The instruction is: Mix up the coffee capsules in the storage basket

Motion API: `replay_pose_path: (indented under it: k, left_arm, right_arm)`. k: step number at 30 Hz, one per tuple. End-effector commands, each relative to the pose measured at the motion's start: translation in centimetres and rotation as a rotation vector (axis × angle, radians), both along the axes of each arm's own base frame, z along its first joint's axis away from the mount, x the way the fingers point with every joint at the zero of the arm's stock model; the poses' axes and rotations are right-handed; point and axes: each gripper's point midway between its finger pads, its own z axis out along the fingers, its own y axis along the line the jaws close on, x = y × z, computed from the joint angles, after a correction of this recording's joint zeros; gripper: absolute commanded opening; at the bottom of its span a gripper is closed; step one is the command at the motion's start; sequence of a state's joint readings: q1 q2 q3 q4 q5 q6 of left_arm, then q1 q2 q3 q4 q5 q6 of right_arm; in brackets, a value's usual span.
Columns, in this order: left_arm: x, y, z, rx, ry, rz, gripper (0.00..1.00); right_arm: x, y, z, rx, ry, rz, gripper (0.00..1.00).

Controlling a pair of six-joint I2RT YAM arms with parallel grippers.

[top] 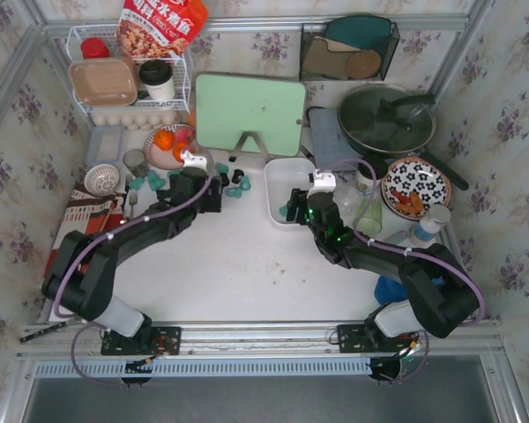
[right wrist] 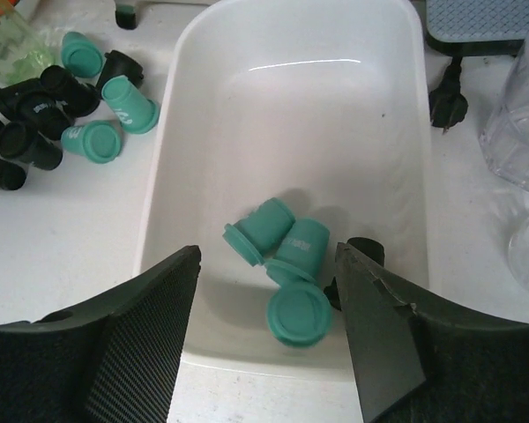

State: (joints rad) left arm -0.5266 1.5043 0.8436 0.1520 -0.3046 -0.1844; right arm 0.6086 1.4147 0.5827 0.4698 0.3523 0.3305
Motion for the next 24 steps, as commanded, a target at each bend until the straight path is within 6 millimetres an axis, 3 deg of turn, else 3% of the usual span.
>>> replay_pose_path:
  k: [1, 7, 14, 18, 24]
  left_arm:
    - [-0.9, 2.4, -4.5, 0.021, 0.257, 0.089, 0.91]
    - [1.3, 3.0, -7.5, 0.145, 0.371, 0.104, 0.89]
    - [3.0, 3.1, -8.3, 0.217, 0.375, 0.09, 0.87]
    - [3.4, 3.1, -8.8, 0.239, 0.39, 0.075, 0.66]
    - [3.4, 3.2, -9.1, 0.223, 0.393, 0.075, 0.54]
  right_arm:
    - [-0.1, 0.5, 0.5, 0.003, -0.005, 0.034, 0.7]
    - [-0.4, 0.8, 0.9, 0.016, -0.011, 0.053, 0.7]
    - [-0.6, 1.2, 1.3, 0.029, -0.015, 0.075, 0.7]
    - [-0.7, 1.4, 1.5, 0.037, -0.015, 0.091, 0.7]
    - [-0.8, 1.6, 1.7, 0.041, -0.018, 0.099, 0.7]
